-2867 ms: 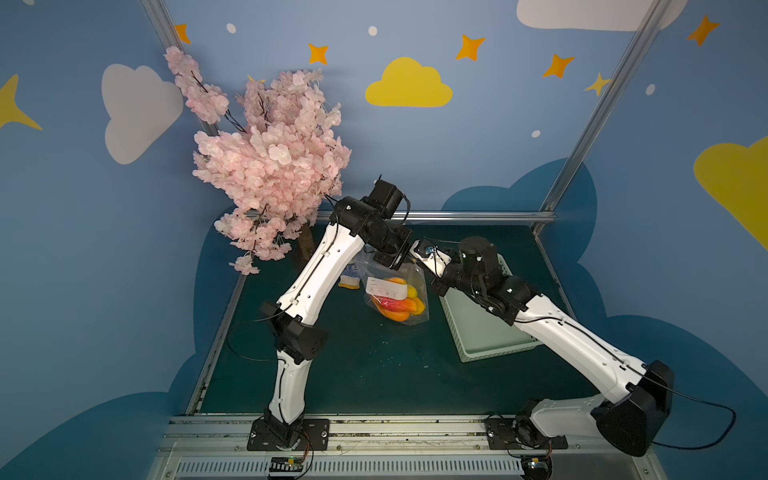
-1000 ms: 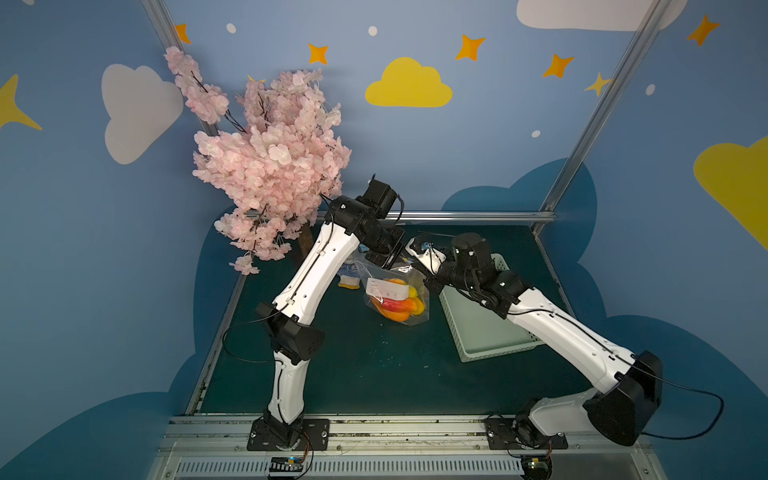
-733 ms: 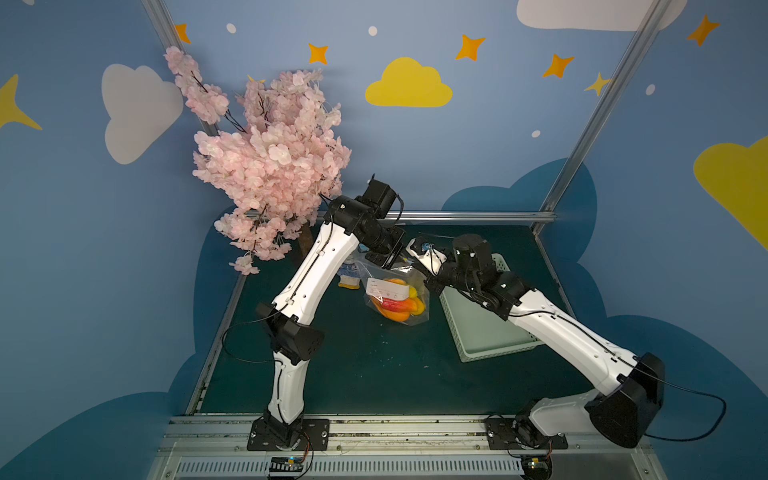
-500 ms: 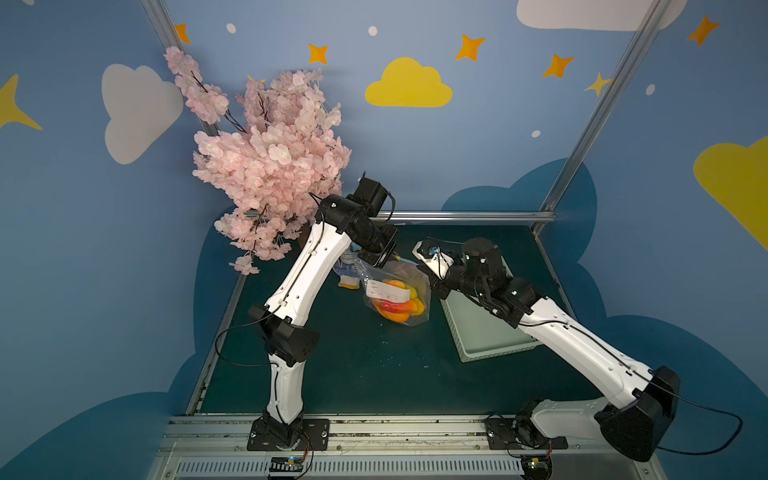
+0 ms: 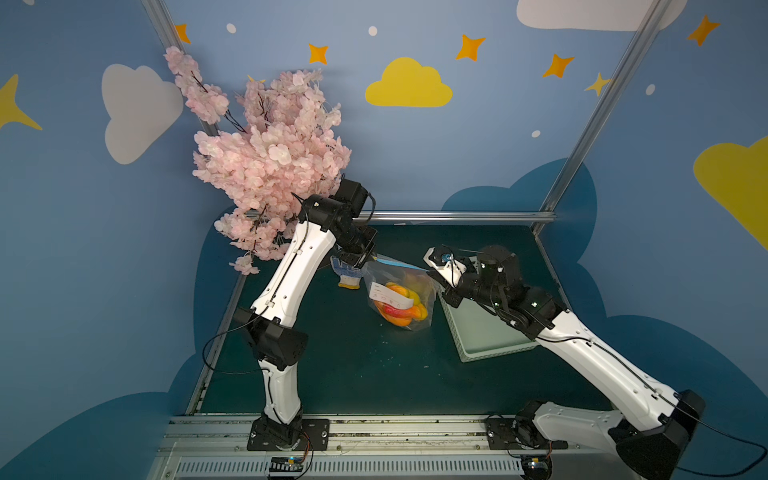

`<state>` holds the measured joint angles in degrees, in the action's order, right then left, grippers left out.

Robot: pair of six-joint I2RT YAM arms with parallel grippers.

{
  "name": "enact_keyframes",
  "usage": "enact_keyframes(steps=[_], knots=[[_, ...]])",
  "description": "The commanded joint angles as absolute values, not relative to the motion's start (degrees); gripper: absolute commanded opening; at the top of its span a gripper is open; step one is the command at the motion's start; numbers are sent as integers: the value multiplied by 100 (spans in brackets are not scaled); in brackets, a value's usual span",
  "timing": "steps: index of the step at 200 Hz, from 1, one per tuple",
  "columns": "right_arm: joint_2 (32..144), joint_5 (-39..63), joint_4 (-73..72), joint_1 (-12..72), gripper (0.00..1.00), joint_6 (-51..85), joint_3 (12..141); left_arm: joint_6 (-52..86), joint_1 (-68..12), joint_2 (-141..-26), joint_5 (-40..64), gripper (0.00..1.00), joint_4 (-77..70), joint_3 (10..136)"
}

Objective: Place the mango in a zip-top bag and seal the zipper
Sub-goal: Zip the zipper on the zipper food storage bag.

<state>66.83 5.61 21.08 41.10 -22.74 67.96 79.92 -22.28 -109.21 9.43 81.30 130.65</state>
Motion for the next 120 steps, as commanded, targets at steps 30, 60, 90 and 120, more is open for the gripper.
enact_keyframes(steps=[30,60,90,120], knots=[[6237,684,2476,4139,0,-2193,6741,7811,-1847,-10740,76,3,8120,13090],[6122,820,2594,4155,0,-2156,6742,7761,-1737,-10698,28,3,8147,13076],[6043,980,2705,4151,0,-2111,6773,7713,-1692,-10635,-59,3,8112,13079],[5994,1049,2757,4166,0,-2091,6777,7714,-1633,-10603,-103,3,8161,13078]])
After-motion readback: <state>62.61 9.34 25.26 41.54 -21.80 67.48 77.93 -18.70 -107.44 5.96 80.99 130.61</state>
